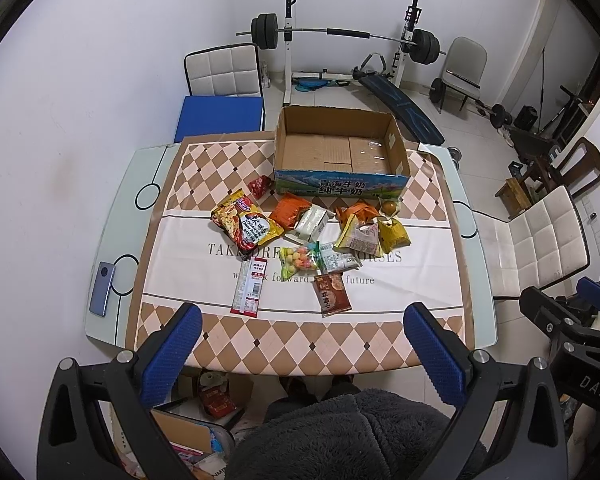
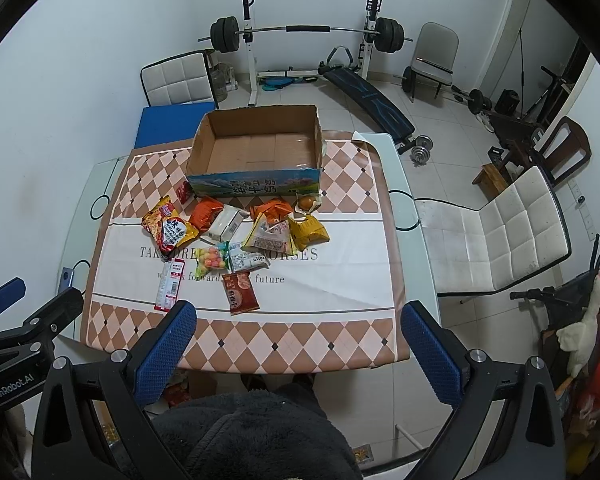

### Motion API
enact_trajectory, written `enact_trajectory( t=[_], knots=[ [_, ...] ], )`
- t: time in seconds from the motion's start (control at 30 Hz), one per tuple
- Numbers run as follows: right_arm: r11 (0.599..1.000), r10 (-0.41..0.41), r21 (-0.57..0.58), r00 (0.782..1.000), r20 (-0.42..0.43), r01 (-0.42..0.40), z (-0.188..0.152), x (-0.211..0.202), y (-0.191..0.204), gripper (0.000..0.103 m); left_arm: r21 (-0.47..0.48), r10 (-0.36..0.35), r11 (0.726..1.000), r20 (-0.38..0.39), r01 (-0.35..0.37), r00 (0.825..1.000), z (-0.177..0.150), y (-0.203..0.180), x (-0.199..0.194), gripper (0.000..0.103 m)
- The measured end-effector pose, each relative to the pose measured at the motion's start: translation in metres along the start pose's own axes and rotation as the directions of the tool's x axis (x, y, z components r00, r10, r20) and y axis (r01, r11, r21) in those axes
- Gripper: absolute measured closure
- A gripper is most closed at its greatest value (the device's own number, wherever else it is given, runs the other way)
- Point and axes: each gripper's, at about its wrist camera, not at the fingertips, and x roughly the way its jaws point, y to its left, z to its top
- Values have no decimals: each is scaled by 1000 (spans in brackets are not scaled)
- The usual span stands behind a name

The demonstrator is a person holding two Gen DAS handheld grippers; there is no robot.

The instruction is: Organize snacks

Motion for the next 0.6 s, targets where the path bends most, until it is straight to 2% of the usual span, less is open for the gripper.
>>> enact_trajectory(
  t=[0.6],
  knots=[
    [1000,-1,0,1000,1,1,0,0,1,0,-2,-1,1000,3,1,1000,-1,1,-1,0]
  ],
)
